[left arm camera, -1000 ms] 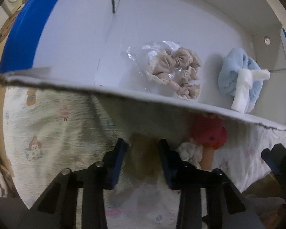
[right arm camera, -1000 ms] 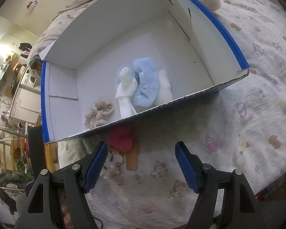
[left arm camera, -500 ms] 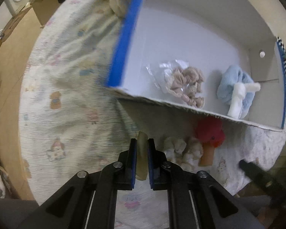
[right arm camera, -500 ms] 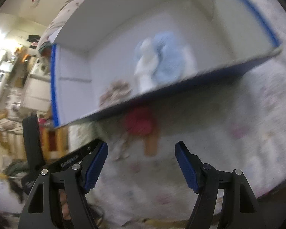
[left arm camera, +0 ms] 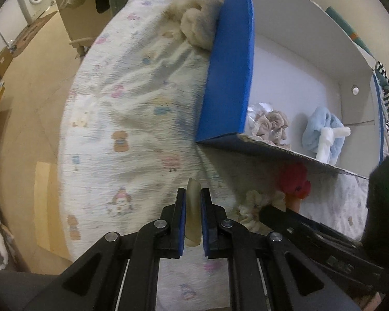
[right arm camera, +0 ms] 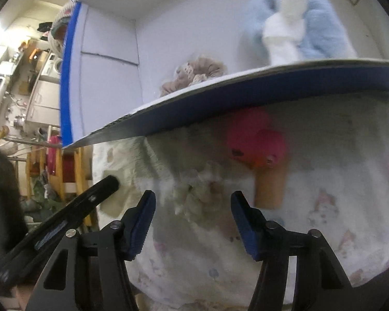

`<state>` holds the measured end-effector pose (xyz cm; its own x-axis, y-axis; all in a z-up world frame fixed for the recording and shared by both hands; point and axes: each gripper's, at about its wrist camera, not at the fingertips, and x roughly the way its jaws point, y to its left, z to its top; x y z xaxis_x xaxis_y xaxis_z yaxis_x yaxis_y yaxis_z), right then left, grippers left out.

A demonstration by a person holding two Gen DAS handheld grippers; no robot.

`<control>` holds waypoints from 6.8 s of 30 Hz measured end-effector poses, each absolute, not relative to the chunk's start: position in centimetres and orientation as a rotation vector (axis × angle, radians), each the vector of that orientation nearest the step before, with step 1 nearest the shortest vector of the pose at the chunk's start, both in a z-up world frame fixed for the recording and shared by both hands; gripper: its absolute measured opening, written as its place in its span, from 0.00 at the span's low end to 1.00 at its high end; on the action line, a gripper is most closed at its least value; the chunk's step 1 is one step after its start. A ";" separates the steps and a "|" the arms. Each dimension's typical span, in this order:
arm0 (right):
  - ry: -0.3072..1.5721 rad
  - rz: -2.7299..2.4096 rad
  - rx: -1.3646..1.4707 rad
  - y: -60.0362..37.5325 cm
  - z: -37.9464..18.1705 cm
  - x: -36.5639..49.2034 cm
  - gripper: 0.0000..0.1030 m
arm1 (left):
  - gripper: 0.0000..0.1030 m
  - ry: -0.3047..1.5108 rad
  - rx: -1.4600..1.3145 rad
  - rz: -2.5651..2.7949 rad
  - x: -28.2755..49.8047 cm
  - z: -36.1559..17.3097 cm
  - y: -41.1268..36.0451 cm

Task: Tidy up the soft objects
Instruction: 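Grasp the tan cone piece with the left gripper while the right grasps the white lace scrunchie, then carry the tan piece and white scrunchie into the box and open both grippers, then lift both open grippers out of the box, then grasp the pink rubber duck with the right gripper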

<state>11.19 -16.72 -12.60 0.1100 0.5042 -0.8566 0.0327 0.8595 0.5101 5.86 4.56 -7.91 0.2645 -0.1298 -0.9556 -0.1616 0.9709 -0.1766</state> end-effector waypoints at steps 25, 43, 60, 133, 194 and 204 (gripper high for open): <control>1.291 0.313 0.207 -19.6 -9.2 8.0 0.18 | 0.09 1.275 -0.170 0.042 4.6 -8.0 3.8; 1.057 0.296 0.349 -25.3 -2.4 7.6 0.18 | 0.09 0.918 -0.153 0.024 3.3 3.3 2.4; 0.973 0.301 0.344 -25.9 2.1 15.5 0.19 | 0.09 0.893 -0.082 -0.065 12.3 5.0 -3.8; 1.162 0.236 0.468 -26.2 -5.2 19.7 0.73 | 0.61 1.046 -0.037 -0.054 14.1 -3.4 -4.7; 1.261 0.134 0.552 -28.3 -9.5 11.3 0.73 | 0.61 1.050 -0.144 0.041 3.7 -2.9 3.1; 1.314 0.209 0.221 -18.9 -11.1 13.4 0.73 | 0.61 1.071 -0.131 0.050 3.6 -3.8 4.2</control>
<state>13.37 -18.95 -11.13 0.2415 0.2758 -0.9304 -0.0272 0.9603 0.2776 3.57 4.15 -3.80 0.4792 -0.0228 -0.8774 -0.1039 0.9912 -0.0826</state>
